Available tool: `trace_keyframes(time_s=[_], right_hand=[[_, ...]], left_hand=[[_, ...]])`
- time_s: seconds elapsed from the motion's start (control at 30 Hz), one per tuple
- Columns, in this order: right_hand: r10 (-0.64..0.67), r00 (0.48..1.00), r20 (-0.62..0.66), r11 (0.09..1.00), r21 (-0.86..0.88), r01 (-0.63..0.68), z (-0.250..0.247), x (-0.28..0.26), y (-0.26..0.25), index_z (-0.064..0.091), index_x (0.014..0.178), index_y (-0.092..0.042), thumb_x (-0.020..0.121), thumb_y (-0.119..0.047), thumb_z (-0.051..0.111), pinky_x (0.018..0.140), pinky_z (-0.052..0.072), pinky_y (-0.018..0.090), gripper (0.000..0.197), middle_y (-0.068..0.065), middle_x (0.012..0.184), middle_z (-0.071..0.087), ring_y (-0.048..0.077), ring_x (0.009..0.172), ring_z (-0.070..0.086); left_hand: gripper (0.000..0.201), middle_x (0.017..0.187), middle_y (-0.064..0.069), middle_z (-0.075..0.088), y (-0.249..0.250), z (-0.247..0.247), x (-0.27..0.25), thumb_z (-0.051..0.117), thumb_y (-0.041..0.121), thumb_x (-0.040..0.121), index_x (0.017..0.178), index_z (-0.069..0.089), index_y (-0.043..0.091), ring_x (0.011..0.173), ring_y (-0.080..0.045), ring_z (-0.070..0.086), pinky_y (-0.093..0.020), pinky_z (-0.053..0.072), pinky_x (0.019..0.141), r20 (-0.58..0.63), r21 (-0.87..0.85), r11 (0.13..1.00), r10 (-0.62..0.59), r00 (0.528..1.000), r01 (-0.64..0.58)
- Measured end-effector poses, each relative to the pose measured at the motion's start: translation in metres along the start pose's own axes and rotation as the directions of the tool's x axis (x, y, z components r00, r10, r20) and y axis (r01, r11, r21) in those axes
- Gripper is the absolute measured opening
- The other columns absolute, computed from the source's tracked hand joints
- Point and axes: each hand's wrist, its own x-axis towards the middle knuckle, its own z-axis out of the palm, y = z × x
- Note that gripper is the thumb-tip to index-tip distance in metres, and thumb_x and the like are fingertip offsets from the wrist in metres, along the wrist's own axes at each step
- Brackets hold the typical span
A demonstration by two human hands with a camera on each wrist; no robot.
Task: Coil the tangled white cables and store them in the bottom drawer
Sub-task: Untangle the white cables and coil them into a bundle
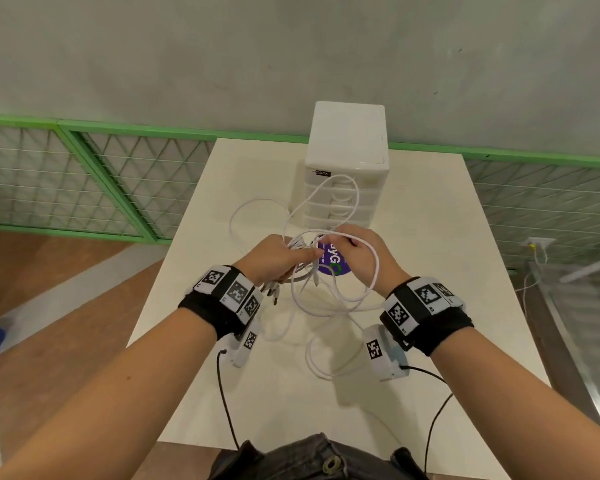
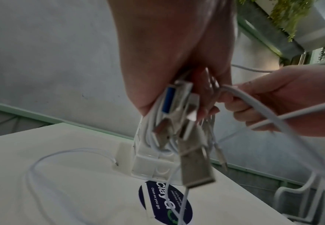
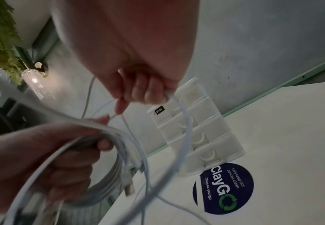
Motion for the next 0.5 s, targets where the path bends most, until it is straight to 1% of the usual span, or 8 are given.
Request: trace_keyframes(time_s=[0.03,0.1,0.2,0.27,0.33,0.37,0.43,0.5], right_hand=[[0.027,0.998,-0.059,0.999,0.026,-0.026,-0.005,0.0,0.001,0.068,0.074,-0.028,0.088,-0.027,0.058,0.078,0.051,0.042,0.018,0.002,0.081,0.07,0.022,0.082,0.065],[0.029,0.982,-0.185,0.999,0.039,-0.022,-0.021,0.0,0.004,0.07,0.074,-0.026,0.084,-0.034,0.062,0.072,0.05,0.036,0.015,0.001,0.077,0.071,0.015,0.073,0.063],[0.063,0.94,-0.334,0.996,0.084,-0.037,-0.049,-0.003,0.014,0.07,0.075,-0.024,0.085,-0.031,0.062,0.066,0.045,0.029,0.015,0.003,0.072,0.067,0.011,0.064,0.053],[0.113,0.907,-0.405,0.985,0.163,-0.05,-0.061,-0.005,0.025,0.067,0.074,-0.025,0.088,-0.024,0.057,0.061,0.051,0.031,0.017,0.004,0.063,0.059,0.014,0.058,0.051],[0.217,0.843,-0.492,0.959,0.267,-0.091,-0.067,-0.005,0.04,0.063,0.076,-0.02,0.091,-0.02,0.05,0.058,0.054,0.035,0.02,-0.002,0.053,0.052,0.012,0.045,0.053],[0.285,0.806,-0.519,0.943,0.301,-0.14,-0.068,-0.006,0.048,0.062,0.079,-0.015,0.093,-0.02,0.046,0.059,0.056,0.038,0.022,0.0,0.054,0.051,0.01,0.041,0.055],[0.411,0.745,-0.525,0.905,0.331,-0.266,-0.067,-0.004,0.066,0.061,0.086,-0.007,0.095,-0.018,0.041,0.064,0.057,0.043,0.024,0.007,0.064,0.053,0.012,0.038,0.057],[0.496,0.735,-0.462,0.868,0.259,-0.423,-0.066,-0.002,0.079,0.061,0.096,-0.002,0.092,-0.008,0.038,0.077,0.056,0.049,0.024,0.012,0.084,0.06,0.022,0.052,0.063]], left_hand=[[0.039,0.037,0.004,0.04,-0.003,-0.001,0.002,0.072,0.037,0.079,0.058,0.051,0.012,0.032,-0.01,0.035,-0.018,0.028,0.038,-0.019,0.009,1.0,-0.007,1.0,0.007],[0.036,0.036,0.004,0.042,-0.01,-0.009,0.006,0.07,0.036,0.08,0.062,0.056,0.008,0.032,-0.01,0.037,-0.016,0.029,0.036,-0.101,0.008,0.999,-0.037,0.994,0.038],[0.038,0.043,0.001,0.049,-0.025,-0.027,0.01,0.064,0.039,0.085,0.061,0.054,0.012,0.042,-0.016,0.046,-0.021,0.038,0.042,-0.241,0.017,0.995,-0.091,0.966,0.098],[0.031,0.039,0.005,0.05,-0.032,-0.038,0.013,0.064,0.036,0.086,0.068,0.06,0.011,0.043,-0.016,0.047,-0.023,0.04,0.043,-0.308,-0.089,0.991,-0.126,0.943,0.103],[0.025,0.031,0.006,0.041,-0.035,-0.045,0.016,0.066,0.029,0.084,0.068,0.063,0.01,0.031,-0.012,0.037,-0.018,0.03,0.037,-0.371,-0.294,0.951,-0.209,0.905,0.099],[0.029,0.031,0.005,0.038,-0.036,-0.047,0.017,0.068,0.029,0.082,0.062,0.058,0.011,0.027,-0.011,0.032,-0.017,0.025,0.036,-0.4,-0.343,0.933,-0.248,0.882,0.107],[0.039,0.037,-0.001,0.039,-0.034,-0.047,0.019,0.07,0.031,0.078,0.054,0.046,0.012,0.029,-0.014,0.031,-0.02,0.024,0.039,-0.45,-0.33,0.936,-0.269,0.852,0.121],[0.04,0.048,-0.007,0.039,-0.028,-0.043,0.018,0.07,0.031,0.077,0.053,0.043,0.013,0.036,-0.017,0.032,-0.022,0.025,0.042,-0.469,-0.296,0.951,-0.223,0.855,0.086]])
